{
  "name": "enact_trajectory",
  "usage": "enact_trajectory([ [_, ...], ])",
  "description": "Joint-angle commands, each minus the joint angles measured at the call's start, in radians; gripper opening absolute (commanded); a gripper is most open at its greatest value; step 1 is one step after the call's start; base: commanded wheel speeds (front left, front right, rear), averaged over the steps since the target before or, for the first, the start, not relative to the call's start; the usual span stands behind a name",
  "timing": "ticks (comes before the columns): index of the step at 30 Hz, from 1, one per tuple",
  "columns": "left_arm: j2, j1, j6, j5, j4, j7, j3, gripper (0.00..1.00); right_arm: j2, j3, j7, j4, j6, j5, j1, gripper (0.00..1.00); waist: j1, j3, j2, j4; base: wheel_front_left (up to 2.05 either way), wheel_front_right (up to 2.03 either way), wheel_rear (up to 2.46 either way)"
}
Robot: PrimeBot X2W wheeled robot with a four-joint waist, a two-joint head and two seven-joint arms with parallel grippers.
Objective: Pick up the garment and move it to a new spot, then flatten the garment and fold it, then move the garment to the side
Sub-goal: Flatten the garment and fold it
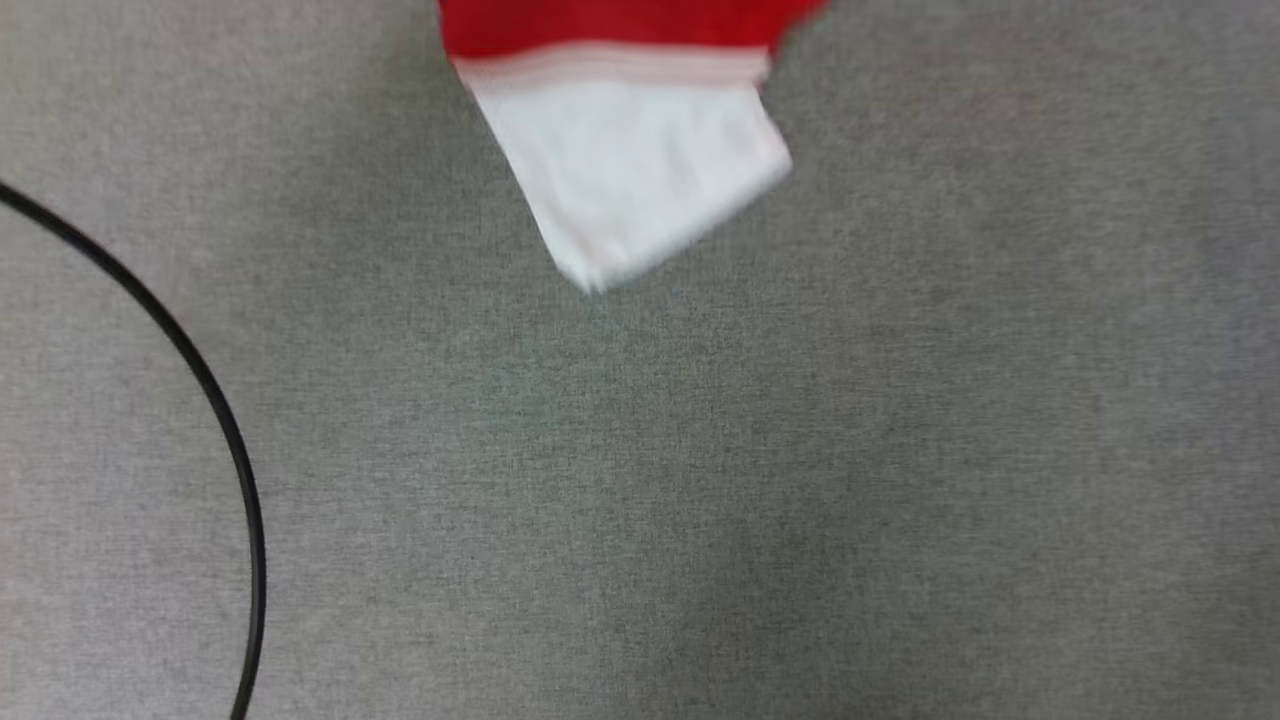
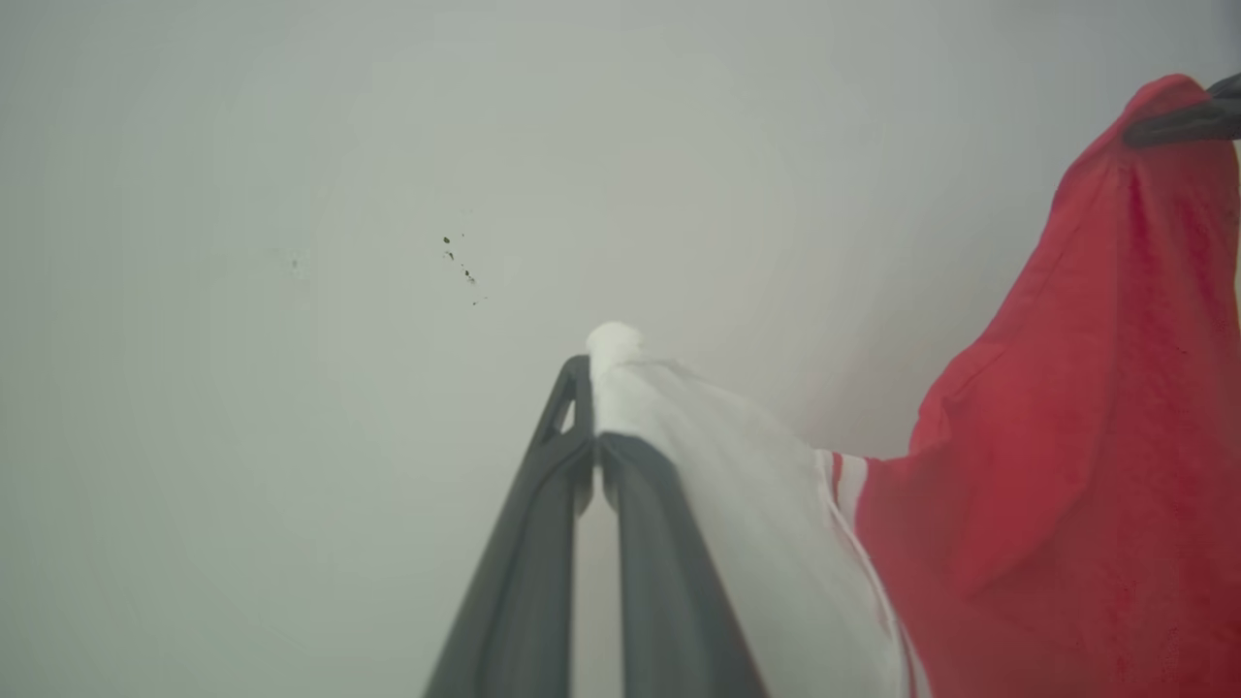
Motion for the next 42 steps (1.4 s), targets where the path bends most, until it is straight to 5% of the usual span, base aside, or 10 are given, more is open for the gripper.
enact_trajectory([
  [1,-0.013,-0.059,-0.008,0.01,0.033,-0.012,0.003,0.0,0.013,0.001,-0.019,0.026,-0.001,-0.017,-0.058,0.0,-0.0002,0.033,0.0,0.005,0.0,0.0,0.0],
  [11,-0.063,-0.32,-0.042,0.042,0.244,-0.085,0.003,0.0,0.072,0.031,-0.118,0.21,-0.001,-0.08,-0.306,0.0,-0.0002,0.09,0.0,0.008,0.0,0.0,0.0],
  [19,-0.081,-0.335,-0.054,0.035,0.351,-0.132,-0.026,0.0,0.093,0.103,-0.178,0.317,-0.001,-0.053,-0.334,0.0,-0.0002,0.118,0.0,0.009,0.0,0.0,0.0],
  [36,-0.002,0.18,-0.055,-0.051,0.328,-0.209,-0.069,0.0,0.103,0.345,-0.296,0.37,-0.001,0.108,0.087,0.0,-0.0002,-0.002,0.0,0.006,0.0,0.0,0.0],
  [42,0.052,0.486,0.007,-0.072,0.177,-0.211,-0.061,0.0,0.06,0.438,-0.317,0.31,-0.001,0.189,0.289,0.0,-0.0002,-0.094,0.0,0.014,0.0,0.0,0.0],
])
